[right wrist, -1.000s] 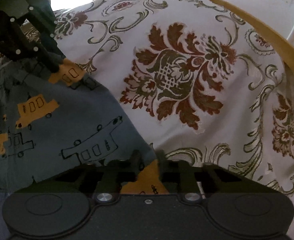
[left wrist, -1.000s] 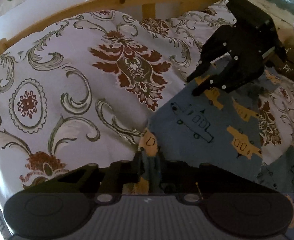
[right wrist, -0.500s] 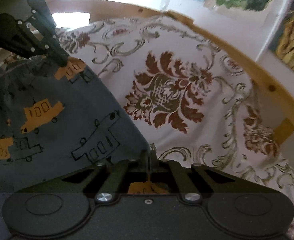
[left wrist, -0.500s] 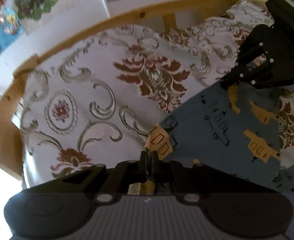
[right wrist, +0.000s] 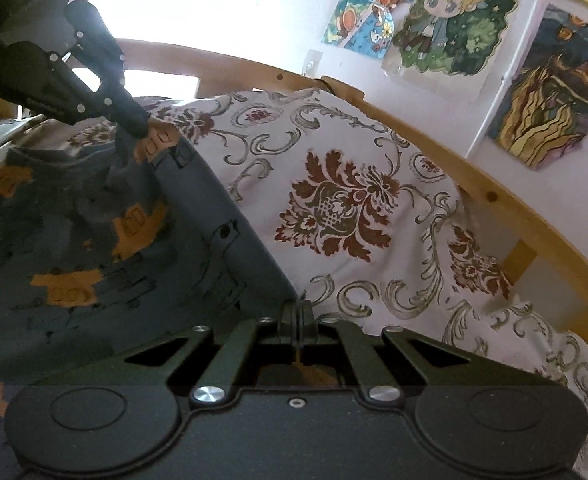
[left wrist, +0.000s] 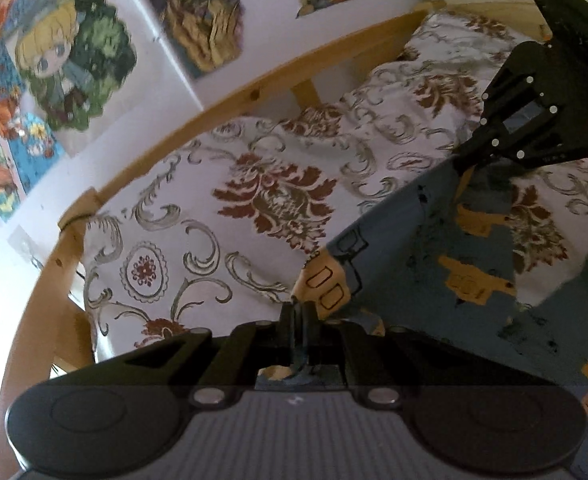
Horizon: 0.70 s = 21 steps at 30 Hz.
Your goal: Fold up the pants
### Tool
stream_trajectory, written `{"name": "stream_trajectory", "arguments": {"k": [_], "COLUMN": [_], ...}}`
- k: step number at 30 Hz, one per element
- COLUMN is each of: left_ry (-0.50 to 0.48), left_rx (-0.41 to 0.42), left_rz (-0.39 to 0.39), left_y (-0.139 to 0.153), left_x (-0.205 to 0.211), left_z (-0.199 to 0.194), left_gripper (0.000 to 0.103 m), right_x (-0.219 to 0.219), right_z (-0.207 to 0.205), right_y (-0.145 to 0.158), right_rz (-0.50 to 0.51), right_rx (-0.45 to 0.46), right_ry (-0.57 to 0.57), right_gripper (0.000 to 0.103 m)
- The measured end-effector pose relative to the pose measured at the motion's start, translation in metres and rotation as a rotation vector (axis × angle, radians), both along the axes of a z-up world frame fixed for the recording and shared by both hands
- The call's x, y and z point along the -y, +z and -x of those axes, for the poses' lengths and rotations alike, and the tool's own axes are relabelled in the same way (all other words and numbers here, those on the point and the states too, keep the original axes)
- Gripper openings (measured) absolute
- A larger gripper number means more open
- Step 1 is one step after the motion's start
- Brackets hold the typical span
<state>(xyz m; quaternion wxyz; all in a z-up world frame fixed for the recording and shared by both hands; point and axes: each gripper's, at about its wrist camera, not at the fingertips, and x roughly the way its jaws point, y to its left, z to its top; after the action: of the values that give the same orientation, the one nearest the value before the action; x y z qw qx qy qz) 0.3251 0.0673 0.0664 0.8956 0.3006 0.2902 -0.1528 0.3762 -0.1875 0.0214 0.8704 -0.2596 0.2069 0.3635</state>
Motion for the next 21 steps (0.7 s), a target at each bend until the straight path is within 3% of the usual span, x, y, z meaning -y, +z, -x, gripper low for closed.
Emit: {"name": "stream_trajectory", "arguments": {"k": [11,21], "left_ry": [-0.061,-0.127], "left_rx": [0.098,0.014], "left_rz": [-0.023,0.003], "left_y": [-0.011,-0.022], "left_x": [0.011,0.007], "left_z": [0.067,0.113], "left_gripper": [0.004,0.004], "right_x": [0.014,0.009], "right_z": [0.090,0.193], "right_y": [-0.008,-0.028], "right_rz": [-0.026,0.070], "right_rx": [0.062,0.151], "right_ry": [-0.058,-0.037], "right_gripper": [0.000,0.000]}}
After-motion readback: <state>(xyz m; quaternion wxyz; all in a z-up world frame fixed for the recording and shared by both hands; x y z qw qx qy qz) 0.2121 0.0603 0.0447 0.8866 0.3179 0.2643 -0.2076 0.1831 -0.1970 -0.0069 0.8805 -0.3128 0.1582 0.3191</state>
